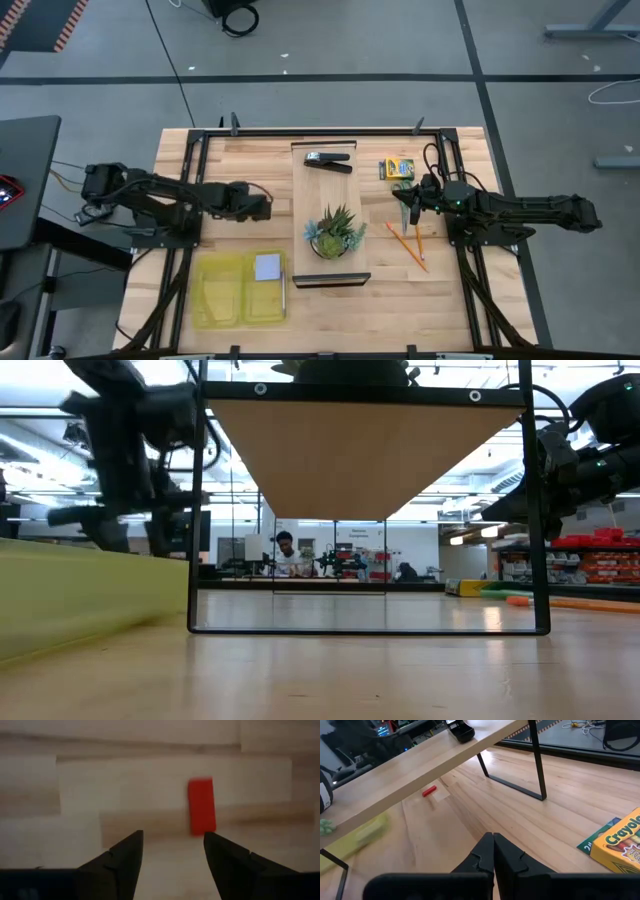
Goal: Pack school essentials
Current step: Put the red eraser into the yellow supply box
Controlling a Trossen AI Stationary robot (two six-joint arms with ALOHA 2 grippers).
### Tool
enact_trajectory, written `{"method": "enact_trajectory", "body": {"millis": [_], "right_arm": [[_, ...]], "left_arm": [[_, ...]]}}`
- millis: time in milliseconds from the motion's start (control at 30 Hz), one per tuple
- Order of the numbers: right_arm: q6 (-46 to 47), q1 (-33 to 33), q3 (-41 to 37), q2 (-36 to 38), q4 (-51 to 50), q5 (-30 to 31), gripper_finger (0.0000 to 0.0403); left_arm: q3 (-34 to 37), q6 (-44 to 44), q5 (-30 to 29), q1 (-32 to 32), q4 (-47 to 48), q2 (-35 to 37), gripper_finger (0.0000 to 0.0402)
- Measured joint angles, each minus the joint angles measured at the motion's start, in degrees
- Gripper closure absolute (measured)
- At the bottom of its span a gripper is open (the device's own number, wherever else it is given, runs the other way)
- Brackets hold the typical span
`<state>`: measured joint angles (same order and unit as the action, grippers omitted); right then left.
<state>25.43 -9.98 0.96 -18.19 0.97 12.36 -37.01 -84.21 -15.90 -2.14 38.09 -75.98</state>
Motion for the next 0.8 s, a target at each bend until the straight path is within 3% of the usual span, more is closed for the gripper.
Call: {"method": "enact_trajectory", "body": {"millis": [300,800], "right_arm": [[0.0,0.01,-0.01,-0.01,0.01,0.0,0.0393],[0.0,-0.01,0.0,0.01,0.04,0.0,0.0393]], "left_arm": [[-0.05,4.35,0.32,-5.52,-10.09,-5.09,0.0188],[-0.44,1.05,0.15,-1.49,-10.55,-11.97,0.0206]]}}
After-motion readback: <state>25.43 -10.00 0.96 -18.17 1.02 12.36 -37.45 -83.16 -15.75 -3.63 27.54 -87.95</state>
